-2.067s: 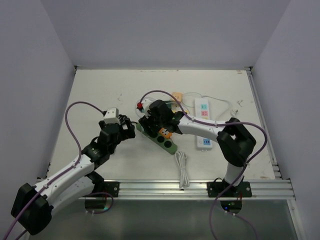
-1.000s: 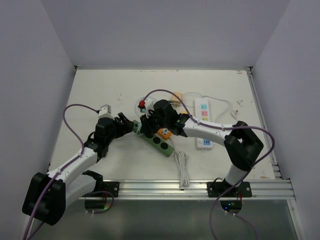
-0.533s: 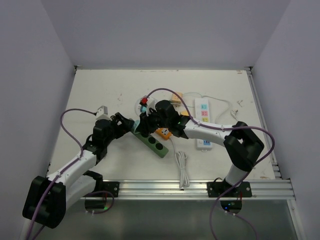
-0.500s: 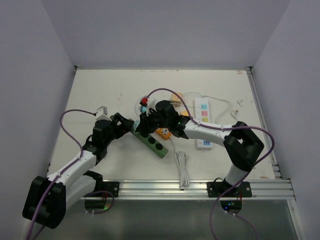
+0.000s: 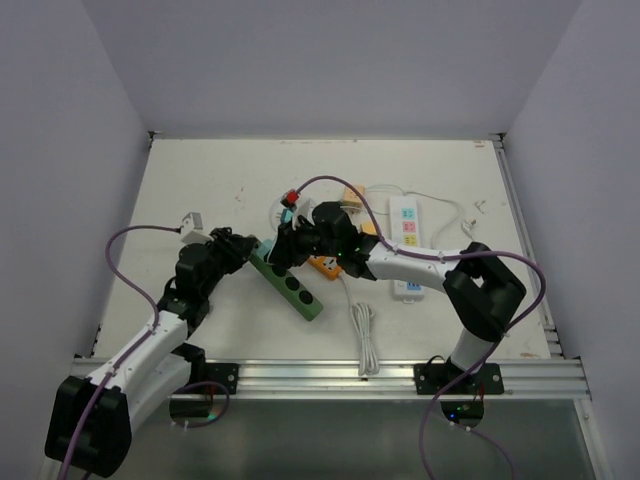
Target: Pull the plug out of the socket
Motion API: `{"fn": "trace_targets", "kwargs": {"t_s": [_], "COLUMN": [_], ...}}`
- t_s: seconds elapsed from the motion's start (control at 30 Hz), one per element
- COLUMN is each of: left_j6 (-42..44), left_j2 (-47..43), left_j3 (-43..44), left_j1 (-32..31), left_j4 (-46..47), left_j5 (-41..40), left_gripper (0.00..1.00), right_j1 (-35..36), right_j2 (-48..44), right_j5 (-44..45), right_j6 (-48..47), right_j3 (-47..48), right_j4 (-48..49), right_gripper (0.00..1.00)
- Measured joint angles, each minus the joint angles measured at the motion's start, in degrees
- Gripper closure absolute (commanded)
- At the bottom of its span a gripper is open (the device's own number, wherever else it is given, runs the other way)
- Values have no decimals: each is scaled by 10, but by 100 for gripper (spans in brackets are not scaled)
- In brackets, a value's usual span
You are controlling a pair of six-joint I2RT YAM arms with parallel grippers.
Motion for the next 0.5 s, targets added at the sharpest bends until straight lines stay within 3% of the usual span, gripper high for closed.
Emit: {"fn": "trace_targets", "kwargs": {"t_s": [0.03,0.1,0.5], "left_j6": [-5,-17,34], "left_j2": [-2,-4,33], "left_j3": [0,3,31], "left_j1": [1,2,-1], "left_j4": [0,12,0], "left_j5": [-1,-5,-16], "left_gripper": [87,100,100], "right_j1": [0,3,3], "right_j2": [1,1,1], "right_j5": [0,0,30], "right_j6": [1,2,10], "right_j3": [0,-4,-20], "right_j4": [0,-2,24], "right_gripper": [100,100,100]}}
